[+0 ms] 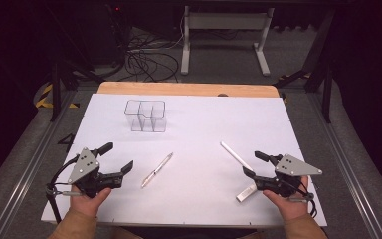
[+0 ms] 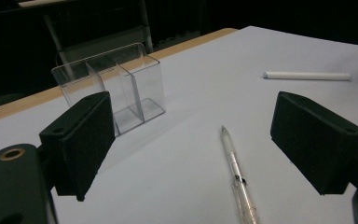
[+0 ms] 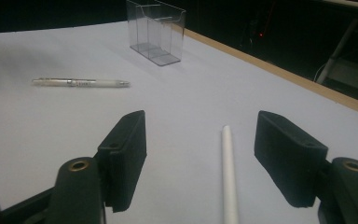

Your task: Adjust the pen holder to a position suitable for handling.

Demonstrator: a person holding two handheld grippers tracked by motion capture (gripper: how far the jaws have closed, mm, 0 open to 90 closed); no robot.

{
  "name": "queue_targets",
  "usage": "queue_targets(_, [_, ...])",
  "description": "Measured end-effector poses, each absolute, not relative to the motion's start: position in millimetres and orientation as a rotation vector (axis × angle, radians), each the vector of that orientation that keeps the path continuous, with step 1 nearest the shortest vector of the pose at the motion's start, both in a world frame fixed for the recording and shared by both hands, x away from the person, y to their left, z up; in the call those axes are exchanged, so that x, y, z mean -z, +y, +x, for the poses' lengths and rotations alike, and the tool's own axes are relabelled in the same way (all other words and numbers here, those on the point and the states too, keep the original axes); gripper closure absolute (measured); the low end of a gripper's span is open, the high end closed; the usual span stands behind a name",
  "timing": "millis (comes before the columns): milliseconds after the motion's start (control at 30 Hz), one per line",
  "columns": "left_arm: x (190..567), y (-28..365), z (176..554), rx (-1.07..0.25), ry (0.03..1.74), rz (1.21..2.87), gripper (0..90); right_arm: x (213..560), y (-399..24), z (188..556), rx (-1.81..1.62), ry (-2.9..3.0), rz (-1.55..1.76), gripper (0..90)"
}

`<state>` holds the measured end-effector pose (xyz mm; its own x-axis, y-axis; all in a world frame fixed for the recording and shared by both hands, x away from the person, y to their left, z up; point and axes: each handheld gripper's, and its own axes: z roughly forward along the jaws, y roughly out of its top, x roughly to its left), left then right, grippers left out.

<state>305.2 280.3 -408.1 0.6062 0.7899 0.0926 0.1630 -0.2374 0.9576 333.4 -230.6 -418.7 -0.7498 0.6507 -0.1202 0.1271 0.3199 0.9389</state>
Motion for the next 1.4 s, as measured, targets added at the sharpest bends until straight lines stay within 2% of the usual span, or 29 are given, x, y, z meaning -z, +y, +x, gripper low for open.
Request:
queue_targets(500, [397,278,316,-0.681,0.759,1.776,14.7,421,-231,332,-1.433,2.113,0.699,34.9])
queue_targets(833, [395,282,322,-0.69,0.734,1.806,25.1,421,-230,332,-1.433,2.12,0.692,36.2])
queue_targets(1400, [380,281,361,-0.714,0.777,1.893,28.8,423,-227,333,-1.435,2.131,0.696,34.7])
